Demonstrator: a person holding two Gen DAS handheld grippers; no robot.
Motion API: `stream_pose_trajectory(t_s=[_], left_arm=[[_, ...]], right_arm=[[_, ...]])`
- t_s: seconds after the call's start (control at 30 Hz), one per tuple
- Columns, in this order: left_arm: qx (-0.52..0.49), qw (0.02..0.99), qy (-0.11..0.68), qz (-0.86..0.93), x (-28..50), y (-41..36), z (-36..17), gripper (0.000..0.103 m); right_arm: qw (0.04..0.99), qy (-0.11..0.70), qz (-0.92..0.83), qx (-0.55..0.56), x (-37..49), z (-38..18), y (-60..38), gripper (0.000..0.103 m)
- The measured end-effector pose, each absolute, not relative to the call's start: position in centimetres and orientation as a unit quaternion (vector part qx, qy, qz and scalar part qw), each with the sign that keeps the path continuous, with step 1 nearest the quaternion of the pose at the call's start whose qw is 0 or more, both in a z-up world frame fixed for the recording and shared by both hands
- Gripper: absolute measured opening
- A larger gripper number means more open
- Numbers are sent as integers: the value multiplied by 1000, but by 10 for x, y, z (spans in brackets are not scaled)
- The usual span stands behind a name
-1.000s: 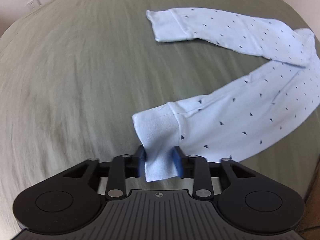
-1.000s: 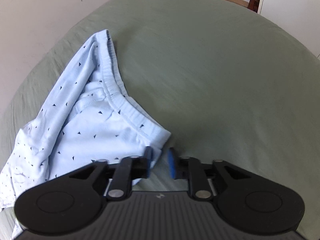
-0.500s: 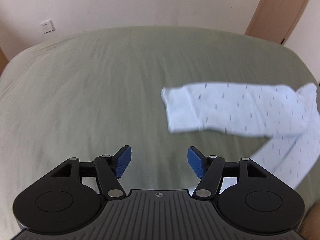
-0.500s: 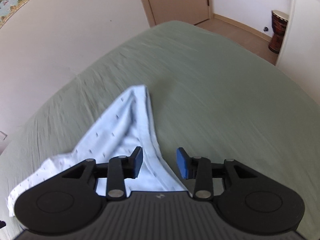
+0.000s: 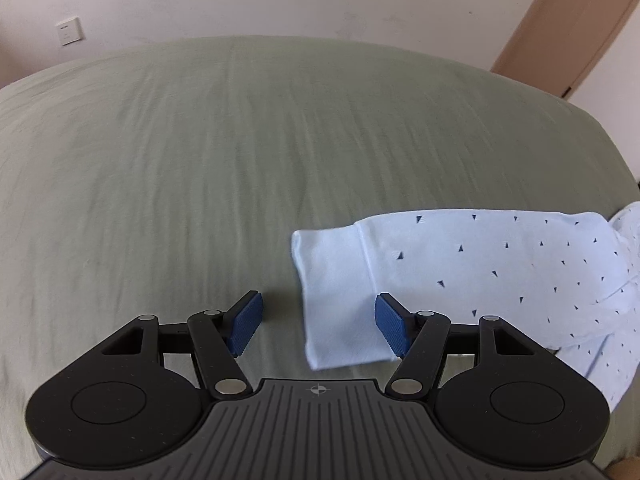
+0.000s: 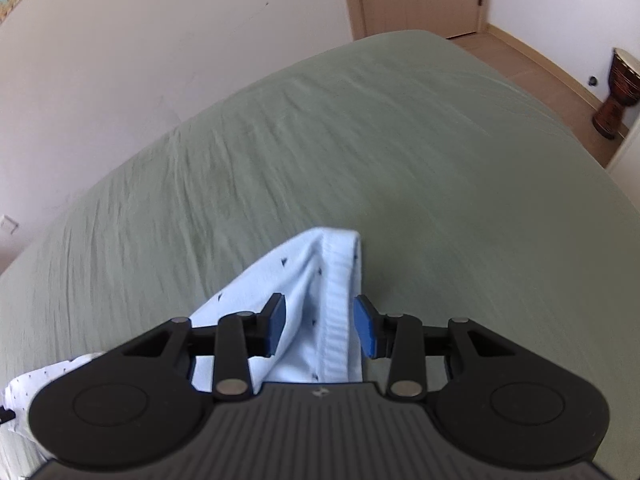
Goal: Fold clothes
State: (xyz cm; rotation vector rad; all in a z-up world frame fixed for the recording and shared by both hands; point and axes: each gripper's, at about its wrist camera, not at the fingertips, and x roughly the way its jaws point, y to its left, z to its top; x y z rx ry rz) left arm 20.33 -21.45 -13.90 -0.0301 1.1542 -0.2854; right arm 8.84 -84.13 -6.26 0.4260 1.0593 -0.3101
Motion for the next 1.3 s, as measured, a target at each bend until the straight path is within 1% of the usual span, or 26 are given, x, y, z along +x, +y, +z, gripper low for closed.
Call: stream_pose_trajectory(t_s=[0.07,0.13,0.3,0.43,0.47,0.5,0.53,0.57,0.6,0.63,0.67,0.7,0.83,1.03,1.13,1.3], left_arm=[[-15,828,544,-138,206,-217,-141,61],[-16,828,543,-141,208,-221,-143,61],[-12,832,536,-141,210,-229,-147,62],[-6,833,535,-144,213,-232,-148,61],[0,834,533,-145,212,-234,-148,58],[4,835,530,-147,213,-234,-147,52],[4,836,528,-147,212,-234,-146,47],[3,836,527,-150,212,-235,-145,38],[3,836,526,-155,213,-235,-144,29],[2,836,525,-161,213,-235,-143,24],[2,834,524,-171,213,-237,-141,16],[4,835,522,-174,213,-239,-139,14],[3,853,491,-175,215,-238,-122,13],[-7,889,436,-142,240,-206,-78,13],[-2,904,410,-123,257,-198,-69,13],[20,910,401,-106,293,-209,-78,14]], right_arm=[[832,498,-142,200,97,-63,-845,50],[835,497,-139,193,108,-64,-849,52],[829,512,-143,176,128,-71,-857,53],[818,529,-144,176,139,-86,-861,56],[816,531,-146,177,141,-89,-861,56],[814,533,-145,180,141,-93,-861,56],[815,533,-144,179,141,-97,-859,54],[816,533,-141,175,140,-98,-856,38],[816,535,-134,172,140,-99,-853,29],[815,538,-129,170,140,-99,-851,27],[816,539,-127,165,140,-98,-850,25],[820,536,-126,155,140,-96,-847,25],[833,515,-124,157,139,-78,-845,23],[853,472,-117,188,147,-61,-843,23],[863,452,-117,196,158,-64,-832,23],[856,457,-162,181,179,-86,-815,23]])
